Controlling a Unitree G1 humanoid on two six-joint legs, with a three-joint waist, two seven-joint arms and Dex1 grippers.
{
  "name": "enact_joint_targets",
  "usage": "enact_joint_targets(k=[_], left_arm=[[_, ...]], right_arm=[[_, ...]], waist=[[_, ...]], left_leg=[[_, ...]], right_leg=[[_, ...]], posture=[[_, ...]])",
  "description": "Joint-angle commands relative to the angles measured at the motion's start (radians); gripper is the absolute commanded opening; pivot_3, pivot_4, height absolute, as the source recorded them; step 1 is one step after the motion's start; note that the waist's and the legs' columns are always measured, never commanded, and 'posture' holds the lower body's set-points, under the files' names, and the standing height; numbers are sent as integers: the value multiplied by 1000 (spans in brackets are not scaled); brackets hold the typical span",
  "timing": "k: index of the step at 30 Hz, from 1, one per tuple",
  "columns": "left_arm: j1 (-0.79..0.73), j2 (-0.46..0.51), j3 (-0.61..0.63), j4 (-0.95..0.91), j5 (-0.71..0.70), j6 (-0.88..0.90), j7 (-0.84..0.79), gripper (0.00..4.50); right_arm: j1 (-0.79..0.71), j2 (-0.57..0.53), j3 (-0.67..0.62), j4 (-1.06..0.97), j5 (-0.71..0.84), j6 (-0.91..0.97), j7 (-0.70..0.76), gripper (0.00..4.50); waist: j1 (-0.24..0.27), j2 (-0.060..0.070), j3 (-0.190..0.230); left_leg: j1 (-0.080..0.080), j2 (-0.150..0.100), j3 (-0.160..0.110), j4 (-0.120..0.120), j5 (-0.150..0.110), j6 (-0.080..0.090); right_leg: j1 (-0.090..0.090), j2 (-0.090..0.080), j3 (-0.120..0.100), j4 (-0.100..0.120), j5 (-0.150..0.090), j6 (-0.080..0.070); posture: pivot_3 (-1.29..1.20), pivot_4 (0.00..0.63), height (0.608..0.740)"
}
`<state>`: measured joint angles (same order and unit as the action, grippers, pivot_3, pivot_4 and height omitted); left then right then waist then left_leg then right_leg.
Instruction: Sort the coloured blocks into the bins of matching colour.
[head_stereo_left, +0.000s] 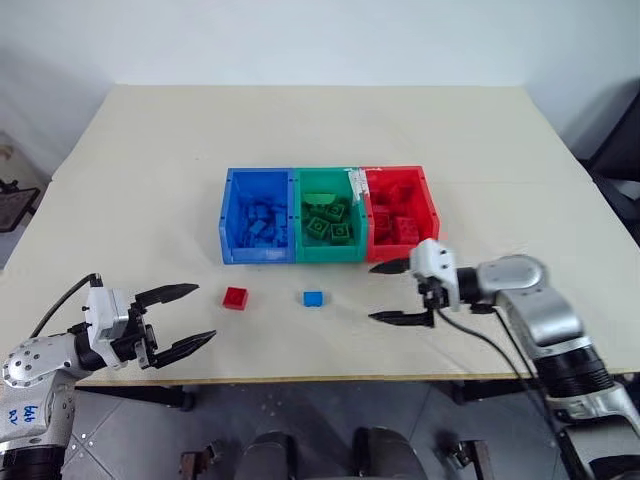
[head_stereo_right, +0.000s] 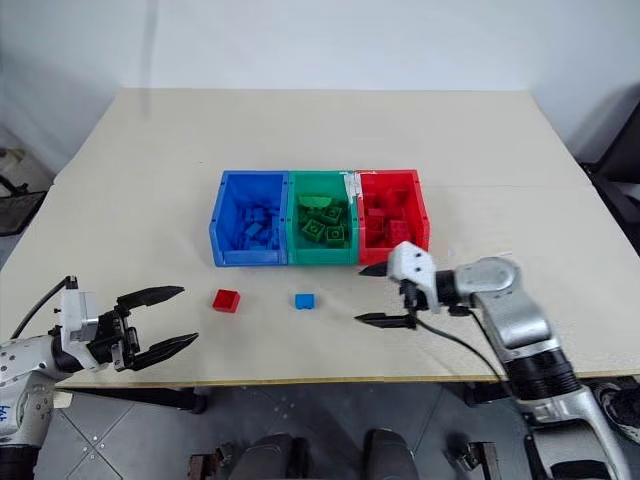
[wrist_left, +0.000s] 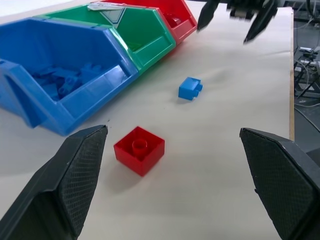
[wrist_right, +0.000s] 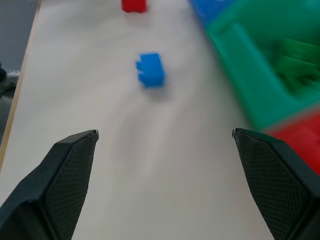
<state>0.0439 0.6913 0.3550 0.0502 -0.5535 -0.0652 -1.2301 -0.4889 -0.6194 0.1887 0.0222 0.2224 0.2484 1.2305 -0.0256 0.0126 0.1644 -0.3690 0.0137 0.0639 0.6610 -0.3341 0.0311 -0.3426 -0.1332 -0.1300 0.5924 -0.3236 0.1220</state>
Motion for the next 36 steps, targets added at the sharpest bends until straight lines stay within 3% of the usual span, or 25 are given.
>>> enact_joint_targets(k=[1, 16, 20, 27, 32, 36], left_arm=[[26, -2, 23, -48, -16, -1, 15, 4500], [130, -20, 66, -135, -34, 0, 71, 4500], [151, -25, 75, -155, -38, -1, 86, 4500], [163, -26, 84, -159, -39, -4, 95, 4500], [156, -29, 78, -152, -38, -8, 96, 4500], [153, -24, 87, -142, -46, -11, 83, 4500]], right_arm=[[-18, 34, 20, -36, -11, 7, -42, 4491], [-177, 297, 202, 300, -166, -166, -105, 4491], [-206, 322, 201, 366, -176, -189, -95, 3195], [-228, 298, 138, 306, -120, -172, -64, 892], [-307, 321, 76, 279, -64, -130, -79, 900], [-469, 402, 28, 386, -43, -127, -135, 900]], waist=[[2, 0, 0], [-5, 0, 0], [-4, 0, 0], [-5, 0, 0], [-7, 0, 0], [-17, 1, 0]], left_leg=[[0, 0, 0, 0, 0, 0], [0, 0, -1, 0, 0, 0], [0, 0, -2, 0, 0, 0], [0, 0, -2, 0, 0, 0], [0, 0, -2, 0, 0, 0], [0, 0, -1, 0, 0, -1]], right_leg=[[0, 0, 0, 0, 0, 0], [-1, 0, 0, 3, 0, 0], [-1, 0, 0, 4, 0, 0], [-1, 0, 0, 4, 0, 0], [-1, 0, 0, 4, 0, 0], [-3, 1, 0, 6, 0, 0]], posture=[[0, 150, 740], [0, 150, 740], [0, 150, 740], [0, 150, 740], [0, 150, 740], [0, 150, 740]])
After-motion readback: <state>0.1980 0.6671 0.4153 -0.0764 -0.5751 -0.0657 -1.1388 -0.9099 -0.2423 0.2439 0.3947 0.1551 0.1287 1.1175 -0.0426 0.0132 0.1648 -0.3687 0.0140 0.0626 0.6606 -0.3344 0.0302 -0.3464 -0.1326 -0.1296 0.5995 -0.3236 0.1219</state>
